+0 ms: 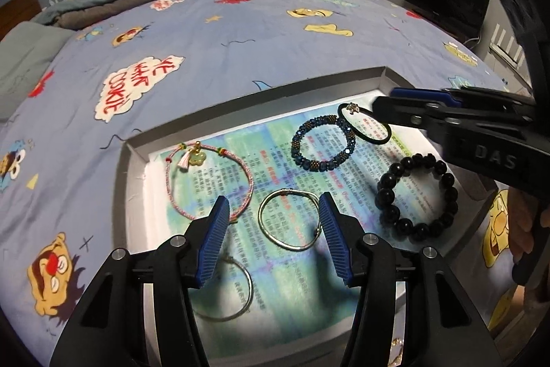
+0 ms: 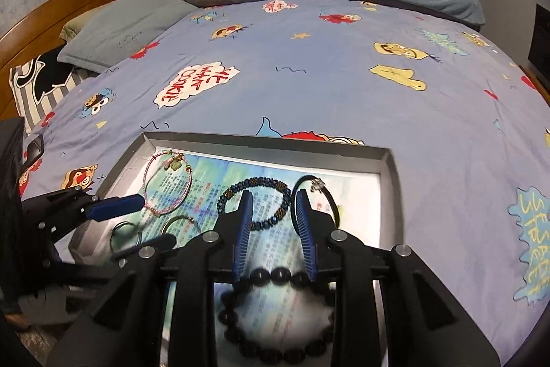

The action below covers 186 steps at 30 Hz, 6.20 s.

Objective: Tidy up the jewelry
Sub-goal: 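Open both tools to release the bangle and blue strand into the tray, then move both open tools back from the tray to the jewelry pile, then grasp the red-bead gold-chain piece with the left tool while the right tool grasps the pearl circle clip, then carry the red-bead piece and pearl circle clip with both tools into the tray, then open both tools to drop the red-bead piece and pearl clip in the tray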

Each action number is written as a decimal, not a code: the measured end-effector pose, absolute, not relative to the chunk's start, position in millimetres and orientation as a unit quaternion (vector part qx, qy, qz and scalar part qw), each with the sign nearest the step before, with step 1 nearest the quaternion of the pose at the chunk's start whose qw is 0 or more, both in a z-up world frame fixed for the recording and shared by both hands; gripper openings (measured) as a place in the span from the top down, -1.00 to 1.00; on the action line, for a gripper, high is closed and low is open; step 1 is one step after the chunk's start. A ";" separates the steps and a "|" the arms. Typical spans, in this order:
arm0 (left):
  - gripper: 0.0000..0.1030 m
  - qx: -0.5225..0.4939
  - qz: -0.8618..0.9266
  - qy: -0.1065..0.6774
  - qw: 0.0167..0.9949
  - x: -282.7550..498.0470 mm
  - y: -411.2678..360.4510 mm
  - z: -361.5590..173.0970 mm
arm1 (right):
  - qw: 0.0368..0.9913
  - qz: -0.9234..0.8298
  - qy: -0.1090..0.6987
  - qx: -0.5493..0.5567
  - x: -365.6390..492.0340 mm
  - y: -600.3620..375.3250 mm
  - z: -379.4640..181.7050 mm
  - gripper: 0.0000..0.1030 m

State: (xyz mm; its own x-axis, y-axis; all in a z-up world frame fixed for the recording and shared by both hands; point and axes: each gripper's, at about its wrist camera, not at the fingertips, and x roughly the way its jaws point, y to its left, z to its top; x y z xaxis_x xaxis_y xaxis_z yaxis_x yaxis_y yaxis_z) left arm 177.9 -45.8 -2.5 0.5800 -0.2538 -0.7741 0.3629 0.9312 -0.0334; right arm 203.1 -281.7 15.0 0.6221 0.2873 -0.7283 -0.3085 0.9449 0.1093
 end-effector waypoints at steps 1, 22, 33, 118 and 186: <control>-0.08 0.065 -0.172 0.423 0.887 177.3 -45.6 -1.3 | 0.902 0.163 0.399 -0.012 198.5 -284.2 17.2 0.49; -0.63 0.041 -0.132 0.386 0.912 131.3 -6.6 32.1 | 0.927 0.149 0.343 -0.002 96.6 -306.8 40.8 -0.40; -0.82 0.025 -0.091 0.365 0.926 93.5 32.3 40.2 | 0.936 0.147 0.318 -0.029 62.0 -305.4 41.0 -0.90; 0.98 0.074 -0.246 0.364 0.896 6.4 -3.6 -18.1 | 0.904 0.214 0.369 -0.038 20.6 -264.6 -47.2 0.21; 0.43 0.038 -0.196 0.398 0.895 125.6 5.6 -11.9 | 0.902 0.107 0.413 -0.064 202.2 -298.7 -14.9 0.15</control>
